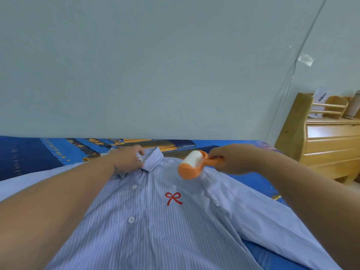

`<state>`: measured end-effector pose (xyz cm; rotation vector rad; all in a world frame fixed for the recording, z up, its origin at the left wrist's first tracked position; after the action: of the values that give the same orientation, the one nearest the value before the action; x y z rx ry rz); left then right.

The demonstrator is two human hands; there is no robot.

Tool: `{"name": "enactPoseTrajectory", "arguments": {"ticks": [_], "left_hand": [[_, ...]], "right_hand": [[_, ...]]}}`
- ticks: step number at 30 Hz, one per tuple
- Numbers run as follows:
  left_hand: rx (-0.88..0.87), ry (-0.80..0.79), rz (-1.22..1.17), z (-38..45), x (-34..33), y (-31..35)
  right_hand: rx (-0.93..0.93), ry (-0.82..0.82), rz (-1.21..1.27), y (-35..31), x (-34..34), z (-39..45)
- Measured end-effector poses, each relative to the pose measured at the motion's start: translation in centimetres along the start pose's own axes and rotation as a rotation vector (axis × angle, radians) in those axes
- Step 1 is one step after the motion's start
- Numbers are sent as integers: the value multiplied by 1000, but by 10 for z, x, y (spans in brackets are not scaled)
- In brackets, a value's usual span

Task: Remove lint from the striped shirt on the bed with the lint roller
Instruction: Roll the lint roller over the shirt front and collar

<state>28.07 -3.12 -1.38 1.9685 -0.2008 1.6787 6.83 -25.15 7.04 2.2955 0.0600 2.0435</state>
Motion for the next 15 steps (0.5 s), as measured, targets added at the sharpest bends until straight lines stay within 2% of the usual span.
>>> {"name": "enactPoseTrajectory", "arguments": {"ticks": [3,8,11,15], "left_hand": [[-7,78,119,3,-8,-5],[-51,89,80,13,-16,-9],[-57,77,59,17,-16,-13],[-23,93,37,19,-18,-16]], "right_hand": [[70,104,-10,-33,-16,24],[133,190,-89,-69,-42,53],[135,192,-79,-74,-49,59],[136,164,81,-65,-55,48]]}}
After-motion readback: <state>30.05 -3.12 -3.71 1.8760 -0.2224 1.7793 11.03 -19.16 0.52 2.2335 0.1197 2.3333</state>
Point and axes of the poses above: each hand's wrist, its own z-axis towards the middle knuckle, its own x-axis out of the back of the hand, y = z × x, the point moved 1 cm from there along z, towards the middle knuckle, and after that the axes turned 10 degrees about x, right-handed, at the moved point
